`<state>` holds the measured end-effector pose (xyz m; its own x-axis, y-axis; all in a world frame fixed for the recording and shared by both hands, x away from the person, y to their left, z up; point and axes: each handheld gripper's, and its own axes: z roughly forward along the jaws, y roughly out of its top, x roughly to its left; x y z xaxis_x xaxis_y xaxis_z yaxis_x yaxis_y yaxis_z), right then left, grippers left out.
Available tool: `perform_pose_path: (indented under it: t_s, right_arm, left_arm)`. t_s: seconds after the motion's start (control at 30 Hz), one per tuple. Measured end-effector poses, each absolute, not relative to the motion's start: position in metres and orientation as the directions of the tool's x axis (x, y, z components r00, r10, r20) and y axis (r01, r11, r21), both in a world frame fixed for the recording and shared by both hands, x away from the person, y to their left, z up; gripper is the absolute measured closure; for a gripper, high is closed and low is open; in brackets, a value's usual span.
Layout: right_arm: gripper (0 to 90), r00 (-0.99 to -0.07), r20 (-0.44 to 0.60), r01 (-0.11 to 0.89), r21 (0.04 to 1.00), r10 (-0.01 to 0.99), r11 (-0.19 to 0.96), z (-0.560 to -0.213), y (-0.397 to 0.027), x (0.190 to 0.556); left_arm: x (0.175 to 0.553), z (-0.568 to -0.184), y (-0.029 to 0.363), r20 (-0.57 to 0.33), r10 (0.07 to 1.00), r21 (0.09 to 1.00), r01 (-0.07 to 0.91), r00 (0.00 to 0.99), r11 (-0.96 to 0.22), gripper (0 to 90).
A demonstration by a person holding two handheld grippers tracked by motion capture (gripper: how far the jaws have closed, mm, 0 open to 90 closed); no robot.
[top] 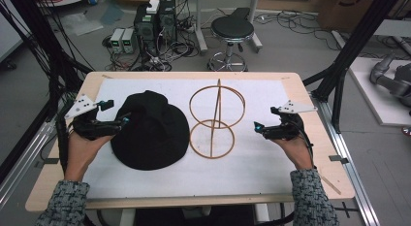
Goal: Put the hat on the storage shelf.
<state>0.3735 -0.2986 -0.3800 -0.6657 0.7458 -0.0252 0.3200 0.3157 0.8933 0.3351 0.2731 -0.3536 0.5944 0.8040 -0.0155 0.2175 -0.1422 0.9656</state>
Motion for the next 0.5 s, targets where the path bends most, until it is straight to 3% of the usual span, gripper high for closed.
perform_pose_path:
  t_s: [0.5]
  right_arm:
    - [7.6,-0.675,-0.036,0.319,0.886,0.737,0.335,-0.3798,-0.2953,0.3733]
  left_arm:
    - [0.3352,-0.345,0.2641,-0.031,0.79,0.968,0.216,0.612,-0.13,16.9]
